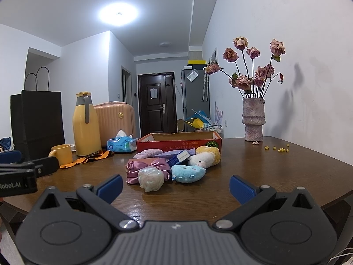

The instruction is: Organize soft objects

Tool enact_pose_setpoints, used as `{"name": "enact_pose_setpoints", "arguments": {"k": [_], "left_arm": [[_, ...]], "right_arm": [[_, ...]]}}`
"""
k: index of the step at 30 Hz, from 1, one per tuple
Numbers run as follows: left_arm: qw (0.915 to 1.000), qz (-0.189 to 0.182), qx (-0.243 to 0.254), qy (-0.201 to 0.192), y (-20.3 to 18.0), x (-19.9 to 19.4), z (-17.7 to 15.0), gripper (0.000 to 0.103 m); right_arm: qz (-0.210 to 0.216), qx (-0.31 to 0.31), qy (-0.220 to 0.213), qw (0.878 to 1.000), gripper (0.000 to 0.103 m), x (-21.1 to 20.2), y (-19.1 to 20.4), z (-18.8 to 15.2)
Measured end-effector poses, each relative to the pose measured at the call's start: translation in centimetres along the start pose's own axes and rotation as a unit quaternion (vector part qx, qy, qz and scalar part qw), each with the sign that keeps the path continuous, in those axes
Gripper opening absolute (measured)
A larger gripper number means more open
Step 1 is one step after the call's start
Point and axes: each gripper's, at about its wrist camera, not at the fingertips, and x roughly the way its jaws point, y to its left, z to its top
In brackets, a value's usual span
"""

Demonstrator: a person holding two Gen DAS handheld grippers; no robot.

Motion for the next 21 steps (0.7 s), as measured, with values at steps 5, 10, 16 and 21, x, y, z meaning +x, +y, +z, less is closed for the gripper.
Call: {"name": "enact_pose_setpoints", "arguments": {"k": [5, 10, 16, 21], "left_arm": [[1.0000, 0.000, 0.000, 0.000, 0.09, 0.04, 0.01, 0.103], [1.0000, 0.000, 0.000, 0.000, 0.11, 0.08, 0.01, 0.103], [1.0000, 0.000, 0.000, 0.000, 0.11, 0.08, 0.02, 0.103], [1.0000, 0.001, 0.000, 0.001, 0.21, 0.13, 0.00, 0.103]], "right_arm": [[-0.001, 0.000, 0.000, 1.000, 0.103, 0.01, 0.00, -0.01], [-0.001, 0.000, -0.001, 1.000, 0.103, -0.01, 0.00, -0.03], [-0.001, -0.001, 0.000, 1.000, 0.103, 0.04, -0.07, -0.03], [-0.002, 0.000, 0.001, 1.000, 0.103, 0.13, -0.13, -0.09]]}}
